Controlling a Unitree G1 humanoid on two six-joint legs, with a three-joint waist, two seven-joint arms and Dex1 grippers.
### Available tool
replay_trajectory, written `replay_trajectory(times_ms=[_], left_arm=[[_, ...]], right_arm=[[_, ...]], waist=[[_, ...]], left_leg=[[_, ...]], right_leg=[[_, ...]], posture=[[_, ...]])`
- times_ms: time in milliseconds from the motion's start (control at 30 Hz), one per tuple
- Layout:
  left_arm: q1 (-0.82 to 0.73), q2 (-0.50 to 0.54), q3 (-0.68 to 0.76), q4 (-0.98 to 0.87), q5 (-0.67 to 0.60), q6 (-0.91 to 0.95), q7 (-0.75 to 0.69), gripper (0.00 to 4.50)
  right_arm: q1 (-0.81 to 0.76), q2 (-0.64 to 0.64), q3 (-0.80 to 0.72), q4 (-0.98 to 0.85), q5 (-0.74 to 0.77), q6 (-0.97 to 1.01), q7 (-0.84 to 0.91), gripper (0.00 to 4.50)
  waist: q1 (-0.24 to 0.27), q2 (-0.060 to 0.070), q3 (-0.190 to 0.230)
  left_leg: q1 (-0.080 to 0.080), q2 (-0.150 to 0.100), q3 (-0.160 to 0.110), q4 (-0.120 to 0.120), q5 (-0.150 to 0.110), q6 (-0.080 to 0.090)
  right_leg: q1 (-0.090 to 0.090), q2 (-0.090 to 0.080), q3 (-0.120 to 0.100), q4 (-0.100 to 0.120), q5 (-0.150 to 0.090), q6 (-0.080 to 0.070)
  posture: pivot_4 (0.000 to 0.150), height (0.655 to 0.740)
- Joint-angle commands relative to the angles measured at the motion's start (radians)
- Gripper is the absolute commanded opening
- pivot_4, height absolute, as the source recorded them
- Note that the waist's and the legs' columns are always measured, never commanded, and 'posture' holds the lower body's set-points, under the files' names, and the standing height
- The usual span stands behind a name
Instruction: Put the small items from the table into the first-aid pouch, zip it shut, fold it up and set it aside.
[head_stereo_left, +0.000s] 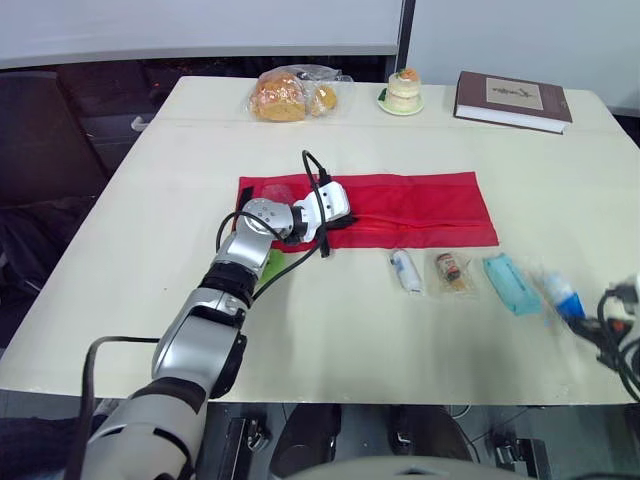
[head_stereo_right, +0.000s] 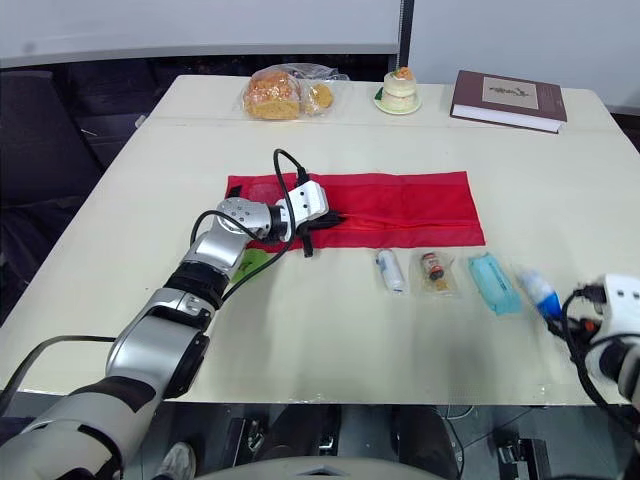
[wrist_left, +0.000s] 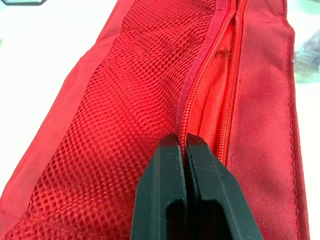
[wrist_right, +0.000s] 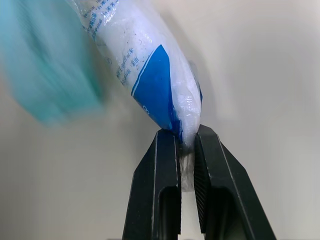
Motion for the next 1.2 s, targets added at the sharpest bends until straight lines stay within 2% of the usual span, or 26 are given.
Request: replay_trajectory(times_ms=[33,133,200,267,367,433,600,967,1167,1200], left_arm=[[-0.009,-0.010,0.009,-0.021,-0.014,-0.011,-0.002,0.00],[-0.009,-0.013,0.007,-0.018,-0.012,-0.013,-0.005,0.00],[-0.010,-0.013,0.007,-0.018,-0.012,-0.014,-0.008,0.00],[-0.010,-0.013,0.006,-0.016,-0.011,-0.015,-0.009,0.00],[-0.013,-0.015,0.004,-0.009,-0.009,-0.019,-0.010,0.00],[-0.016,-0.018,0.003,-0.005,-0.008,-0.022,-0.010,0.00],[-0.017,-0.023,0.004,-0.003,-0.006,-0.024,-0.007,0.00],[-0.016,-0.023,0.007,-0.002,-0.004,-0.026,-0.001,0.00],[-0.025,-0.013,0.011,0.012,-0.003,-0.031,0.002,0.00],[-0.026,-0.013,0.011,0.014,-0.003,-0.032,0.002,0.00]], right_arm=[[0.021,-0.026,-0.016,-0.038,0.023,0.004,-0.013,0.42],[0.082,-0.077,-0.004,-0.049,0.042,-0.097,0.018,1.60],[0.155,-0.130,-0.010,-0.044,0.067,-0.209,0.083,2.24],[0.228,-0.176,-0.024,-0.015,0.085,-0.338,0.161,3.11],[0.322,-0.229,-0.053,0.065,0.107,-0.563,0.295,3.11],[0.346,-0.243,-0.076,0.105,0.144,-0.636,0.354,3.11],[0.385,-0.243,-0.046,0.210,0.138,-0.885,0.424,3.11],[0.296,-0.178,0.065,0.375,0.158,-0.992,0.308,3.11],[0.319,-0.169,0.085,0.385,0.162,-1.035,0.290,0.34],[0.318,-0.170,0.086,0.384,0.165,-1.036,0.285,0.01]], waist=[[0.000,0.000,0.000],[0.001,0.000,0.000],[0.003,0.000,0.000],[0.003,0.000,0.000],[0.002,-0.001,0.000],[0.002,-0.001,0.000],[0.003,-0.001,0.000],[0.003,-0.001,0.000],[0.004,-0.001,0.000],[0.004,-0.001,0.000]], left_leg=[[0.000,0.000,0.000,0.000,0.000,0.000],[0.000,0.000,-0.001,0.000,0.000,0.000],[0.000,0.000,-0.001,0.000,0.000,0.000],[-0.001,0.000,-0.001,0.000,0.000,0.000],[0.000,0.000,0.000,0.000,0.000,0.000],[0.000,0.000,-0.001,0.000,0.000,0.000],[0.000,0.001,-0.001,0.000,0.000,0.000],[0.000,0.001,0.000,0.000,0.000,0.000],[0.000,0.001,0.000,0.000,0.000,0.000],[0.000,0.001,0.000,0.000,0.000,0.000]], right_leg=[[0.000,0.000,0.000,0.000,0.000,0.000],[0.000,0.000,-0.001,0.000,0.000,0.000],[0.000,0.000,-0.001,0.000,0.000,0.000],[0.000,0.000,-0.001,0.000,0.000,0.000],[0.001,0.000,-0.001,-0.001,0.000,0.001],[0.001,0.001,-0.001,-0.002,0.000,0.001],[0.001,0.001,-0.001,-0.002,0.000,0.001],[0.001,0.001,0.000,-0.002,0.000,0.000],[0.001,0.001,0.000,-0.002,0.000,0.000],[0.001,0.001,0.000,-0.002,0.000,0.000]], posture=[[0.150,0.7289],[0.150,0.7289],[0.150,0.7289],[0.150,0.7289],[0.150,0.7289],[0.150,0.7289],[0.150,0.7289],[0.150,0.7289],[0.150,0.7289],[0.150,0.7289]])
